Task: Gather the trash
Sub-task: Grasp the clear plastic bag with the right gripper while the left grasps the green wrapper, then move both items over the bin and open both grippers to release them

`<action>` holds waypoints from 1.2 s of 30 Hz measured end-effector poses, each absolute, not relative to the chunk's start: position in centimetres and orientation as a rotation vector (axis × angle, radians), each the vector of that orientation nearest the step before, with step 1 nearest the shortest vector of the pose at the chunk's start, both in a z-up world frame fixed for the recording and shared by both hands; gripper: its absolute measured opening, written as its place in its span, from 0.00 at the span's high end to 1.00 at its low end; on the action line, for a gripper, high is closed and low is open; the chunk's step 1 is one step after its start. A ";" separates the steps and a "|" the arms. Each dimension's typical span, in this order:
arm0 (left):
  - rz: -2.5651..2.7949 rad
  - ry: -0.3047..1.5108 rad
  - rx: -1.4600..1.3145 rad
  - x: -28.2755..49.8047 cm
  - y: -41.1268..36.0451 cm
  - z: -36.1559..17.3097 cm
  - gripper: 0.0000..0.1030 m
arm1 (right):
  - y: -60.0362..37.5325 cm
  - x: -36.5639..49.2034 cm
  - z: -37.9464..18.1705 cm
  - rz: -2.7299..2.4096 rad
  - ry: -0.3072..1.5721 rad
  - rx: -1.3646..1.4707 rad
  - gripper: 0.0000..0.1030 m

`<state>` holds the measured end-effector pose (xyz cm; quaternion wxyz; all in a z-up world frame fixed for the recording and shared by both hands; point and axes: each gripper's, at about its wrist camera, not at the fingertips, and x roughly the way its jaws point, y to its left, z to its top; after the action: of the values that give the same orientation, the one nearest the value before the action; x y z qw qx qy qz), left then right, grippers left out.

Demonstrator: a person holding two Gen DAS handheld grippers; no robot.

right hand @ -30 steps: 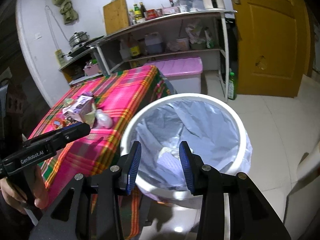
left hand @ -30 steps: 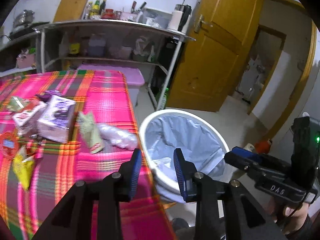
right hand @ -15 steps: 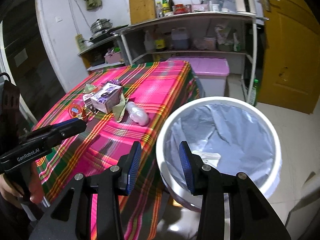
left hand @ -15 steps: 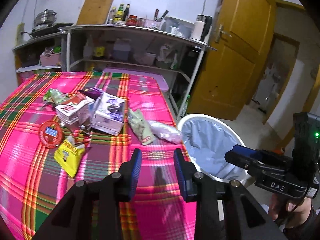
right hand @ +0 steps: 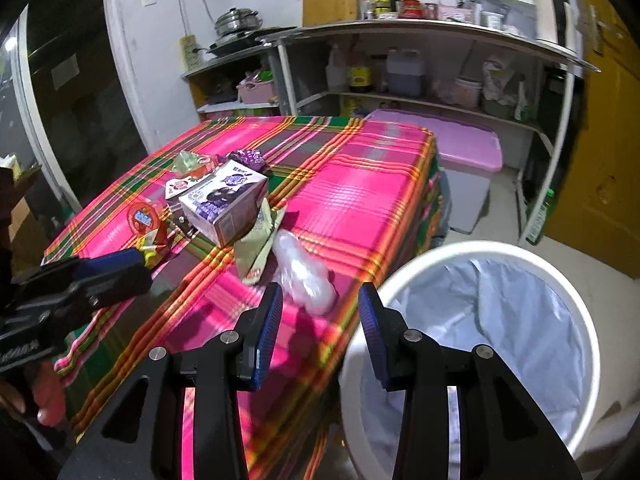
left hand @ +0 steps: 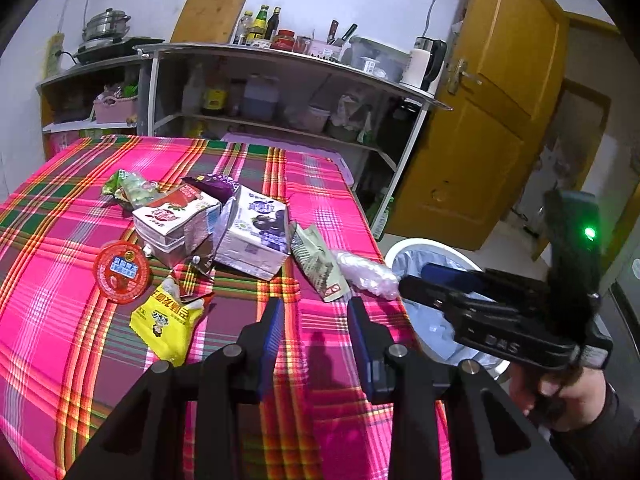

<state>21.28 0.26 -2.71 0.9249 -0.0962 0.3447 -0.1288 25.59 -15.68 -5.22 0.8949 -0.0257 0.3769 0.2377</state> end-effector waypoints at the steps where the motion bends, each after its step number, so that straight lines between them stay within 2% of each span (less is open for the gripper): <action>1: -0.265 0.708 -0.198 21.3 0.3 -2.8 0.68 | -15.3 26.0 -5.4 0.501 0.783 -0.058 0.61; 6: -0.264 0.715 -0.205 21.7 0.6 -3.1 0.68 | -14.0 27.9 -6.9 0.535 0.833 -0.045 0.61; 7: -0.264 0.717 -0.206 21.8 0.6 -3.1 0.68 | -13.8 28.0 -7.0 0.538 0.836 -0.043 0.68; 8: -0.265 0.720 -0.205 22.0 0.5 -3.2 0.68 | -13.8 28.0 -7.2 0.543 0.840 -0.042 0.70; 36: -0.229 0.870 -0.157 30.6 -4.9 -6.4 0.68 | -22.3 22.7 -5.3 0.413 0.770 0.142 0.72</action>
<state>30.61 -4.86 -6.44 0.8975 -0.0760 0.4200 -0.1108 22.74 -22.32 -5.30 0.9037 0.0686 0.3724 0.1997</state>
